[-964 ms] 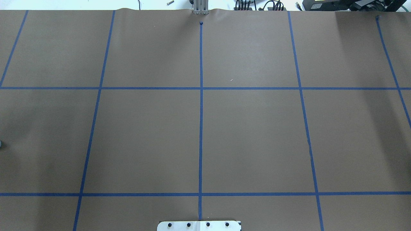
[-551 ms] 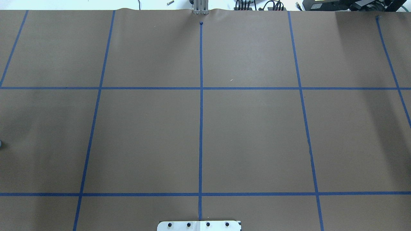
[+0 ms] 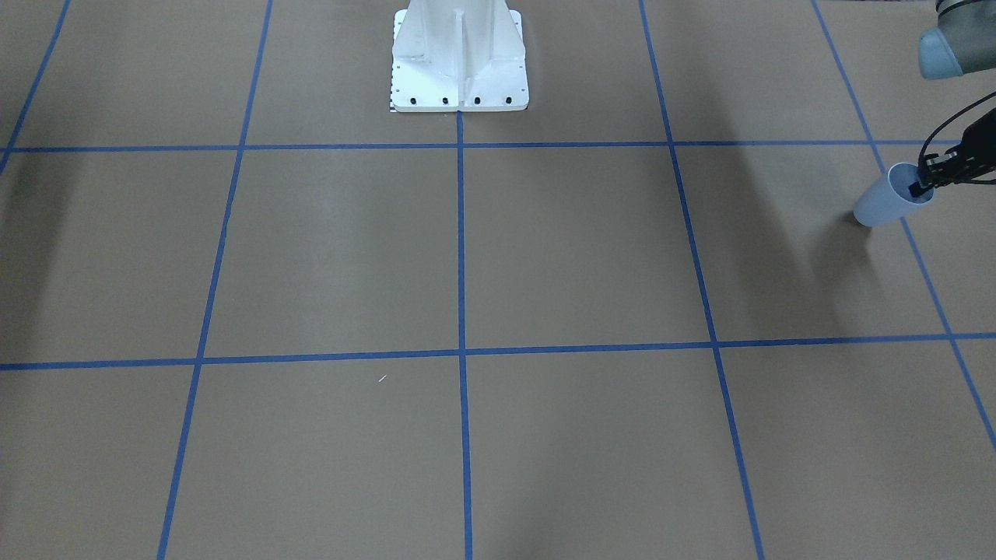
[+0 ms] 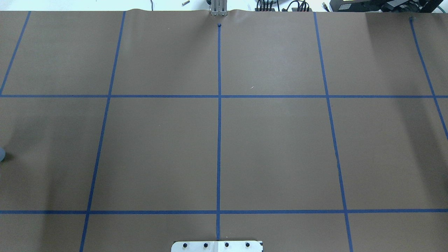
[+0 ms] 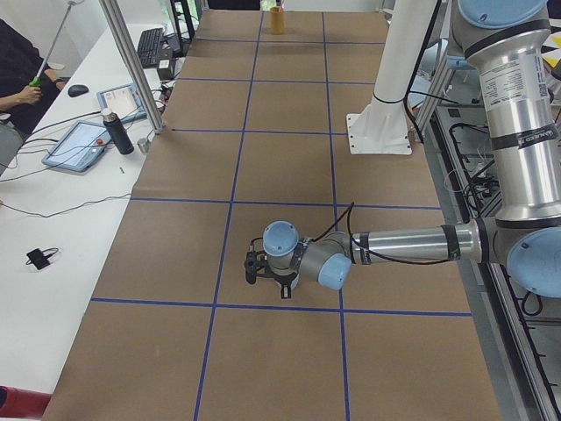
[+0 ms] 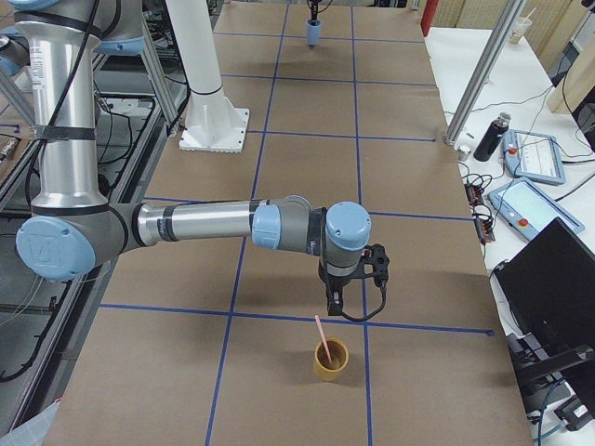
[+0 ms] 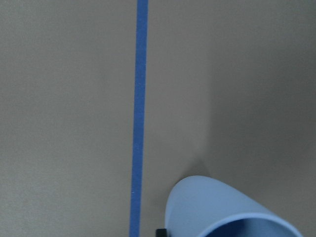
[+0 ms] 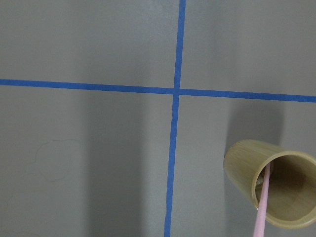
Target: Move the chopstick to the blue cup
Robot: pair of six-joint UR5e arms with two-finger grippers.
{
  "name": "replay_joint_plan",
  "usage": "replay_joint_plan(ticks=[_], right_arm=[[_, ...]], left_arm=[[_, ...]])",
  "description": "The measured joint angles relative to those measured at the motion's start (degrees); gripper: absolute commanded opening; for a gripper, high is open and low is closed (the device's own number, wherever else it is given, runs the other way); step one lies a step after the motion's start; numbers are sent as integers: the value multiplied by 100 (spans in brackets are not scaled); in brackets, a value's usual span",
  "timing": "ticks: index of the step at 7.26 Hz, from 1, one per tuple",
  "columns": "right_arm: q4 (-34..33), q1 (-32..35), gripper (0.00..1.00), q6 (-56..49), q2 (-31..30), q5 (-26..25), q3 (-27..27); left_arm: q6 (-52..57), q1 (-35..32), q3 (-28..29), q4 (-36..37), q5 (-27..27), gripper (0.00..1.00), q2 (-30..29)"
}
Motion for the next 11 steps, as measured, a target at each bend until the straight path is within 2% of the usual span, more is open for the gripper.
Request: replay_joint_plan(ticks=[2,3,4,6,7,9,11], right_arm=[[8,5,100,-6,-8,-23,47],[13,7,100,-7,-44,-17,93],[23,8,100,-8,-85,-13,151],[34,9,100,-14,-112,-44,215],[35,9,100,-15,-109,-59,226],[36,5,100,-10,-103,-69,230],[28,2,100,-7,-102,-55,222]], left_arm=[[-520,-9,-453,556,-145,0,-372],[-734,-10,-606,1244,-161,0,-966],[-913,1,-615,2128,-150,0,-1851],[-1199,225,-148,3851,-132,0,-3894],[-1572,492,190,4181,-26,0,-4645],[-2697,1263,660,4268,321,0,-5664],[-3890,2020,1163,3802,564,0,-6368]])
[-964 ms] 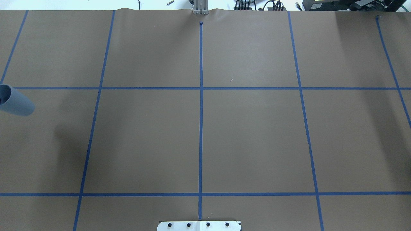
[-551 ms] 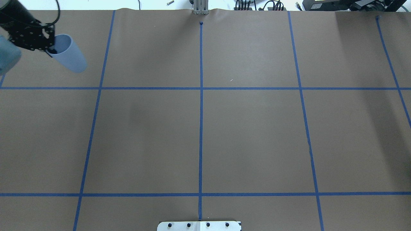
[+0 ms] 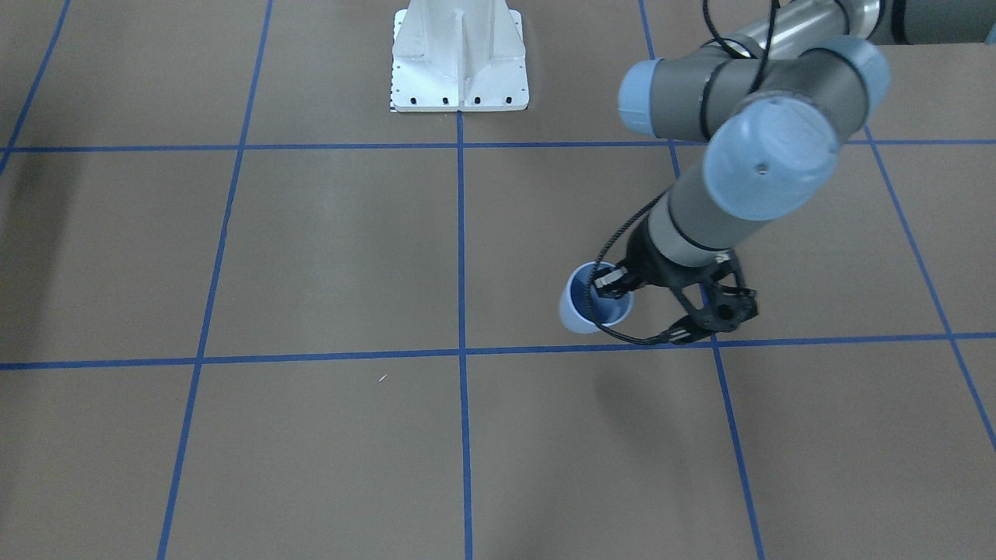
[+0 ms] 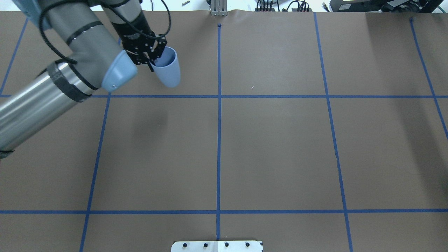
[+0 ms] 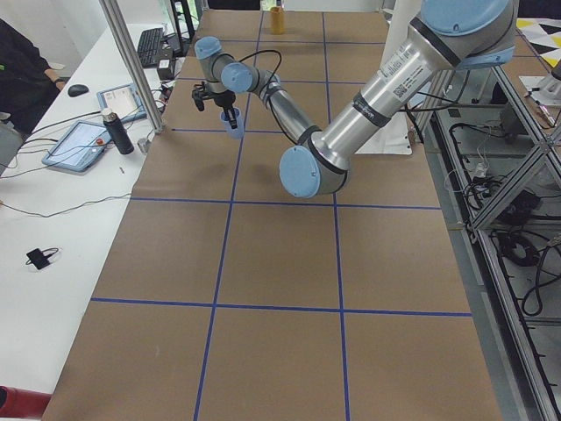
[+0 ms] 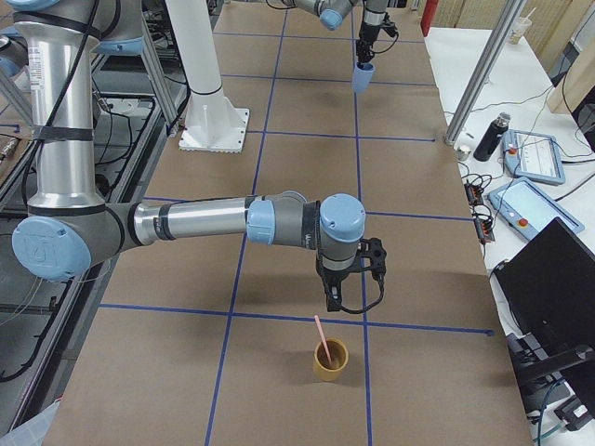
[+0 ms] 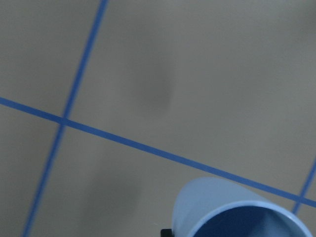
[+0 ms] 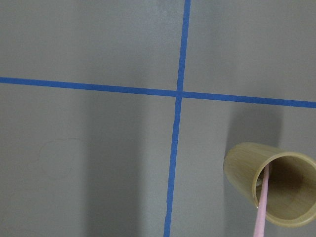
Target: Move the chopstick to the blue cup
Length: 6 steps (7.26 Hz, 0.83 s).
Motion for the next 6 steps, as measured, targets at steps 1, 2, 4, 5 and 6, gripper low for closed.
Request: replay_joint_plan(ticks=[1,2,4,5,6], right_arm=[[-6,-1,100,4,0,25,-14],[-8,-2,100,6,1,40,-31],[-8,-8,100,7,0,55,-46],[-4,-13,100,7,0,60,-49],[-4,-16,100,7,1,61,-53]], left_arm=[[-468,357,251,-373,255,0,-167],[-731,607,465,-667,450,0,-249],[-1014,917,750,-1145,631,0,-311],[-1082,1030,853,-1266,768,0,-377],[-1142,1112,952,-1323,878,0,-462]])
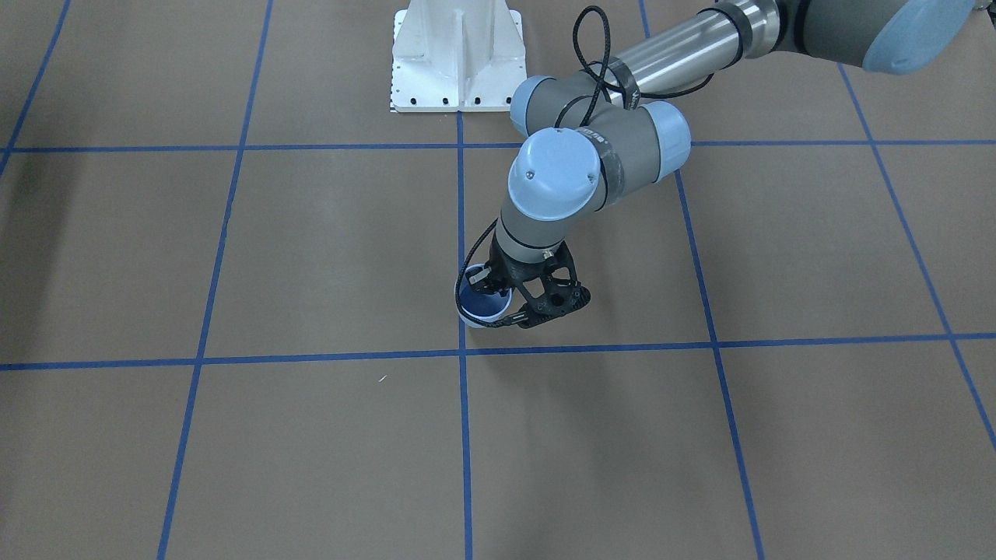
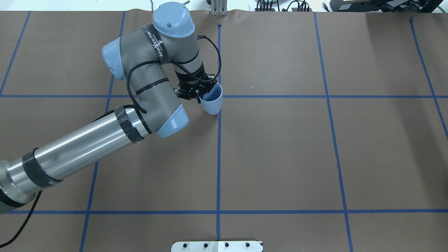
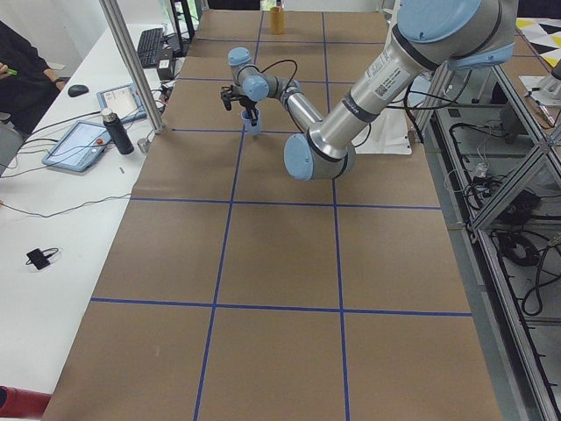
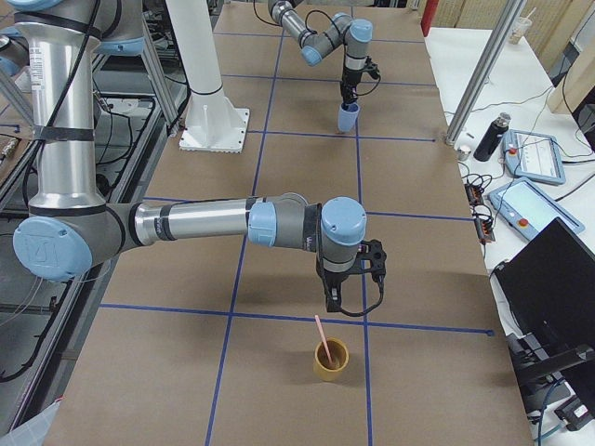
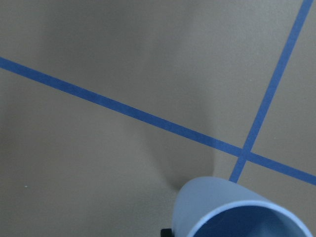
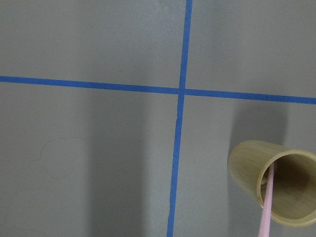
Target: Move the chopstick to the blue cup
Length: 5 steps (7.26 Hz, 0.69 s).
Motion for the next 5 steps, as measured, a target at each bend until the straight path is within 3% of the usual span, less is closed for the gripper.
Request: replay_joint_plan(ticks=[1,2,3,5], right_arm=[[-5,-2,100,0,0,-3,-4],[-11,-3,100,0,0,-5,-11],[-16,-3,100,0,0,-5,-19],[-22,-7,100,-1,16,-8,-31]], left_arm=[[-39,53,74,-27,49,1,-72],[-62,95,109,-40,69,71,-113],[-97,120,120,-81,75,94,-131],[-152,135,88,-236,80,99,-119]])
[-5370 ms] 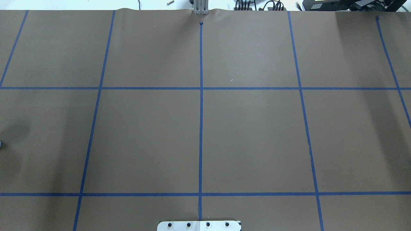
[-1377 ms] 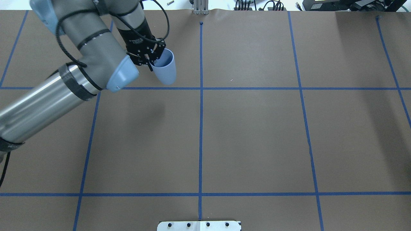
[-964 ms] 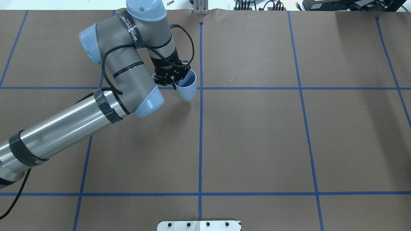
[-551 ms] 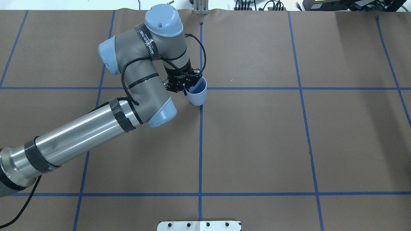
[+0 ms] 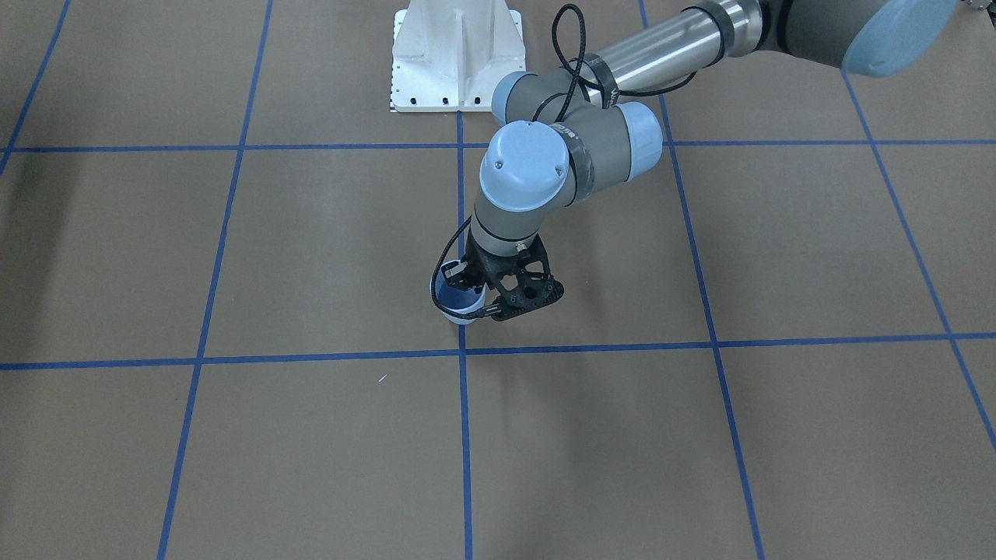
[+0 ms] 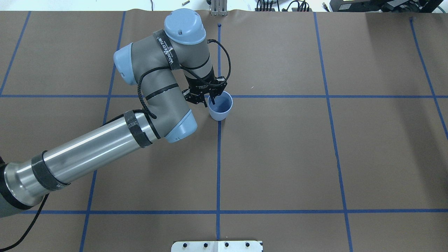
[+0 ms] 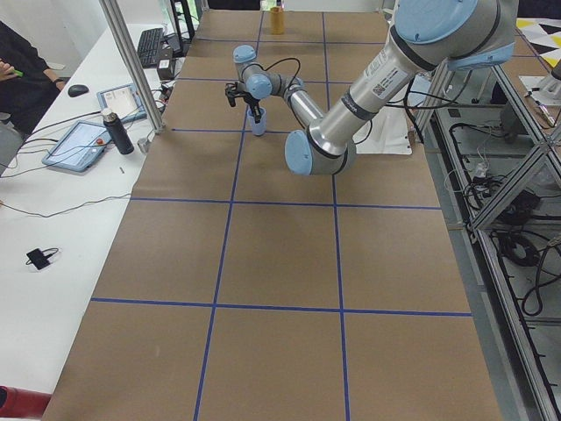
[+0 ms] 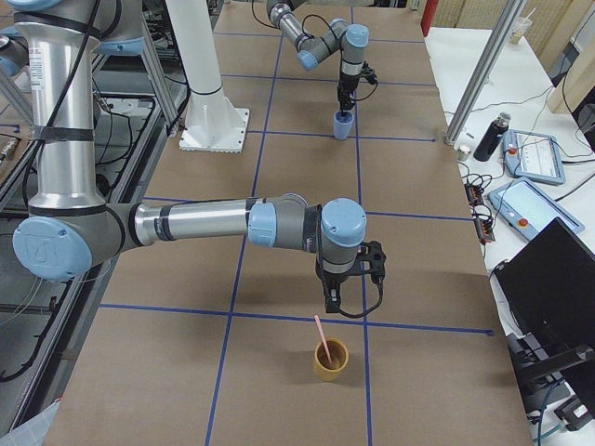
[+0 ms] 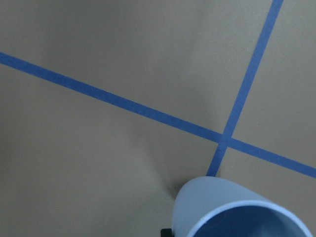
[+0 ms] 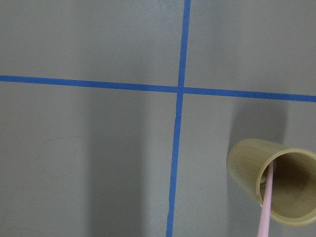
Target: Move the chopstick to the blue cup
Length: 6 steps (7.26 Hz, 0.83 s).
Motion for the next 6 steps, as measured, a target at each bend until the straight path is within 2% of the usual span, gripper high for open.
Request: replay_joint_plan(ticks=[3,6], right_arm=[[-4,-3,100,-17,54,-42,-29],[-367,178,100,9,147,-63,-297]], left_arm=[[21,-173,-451,25,1,99,85],[646,-618,-1183,819,-44,99,232]])
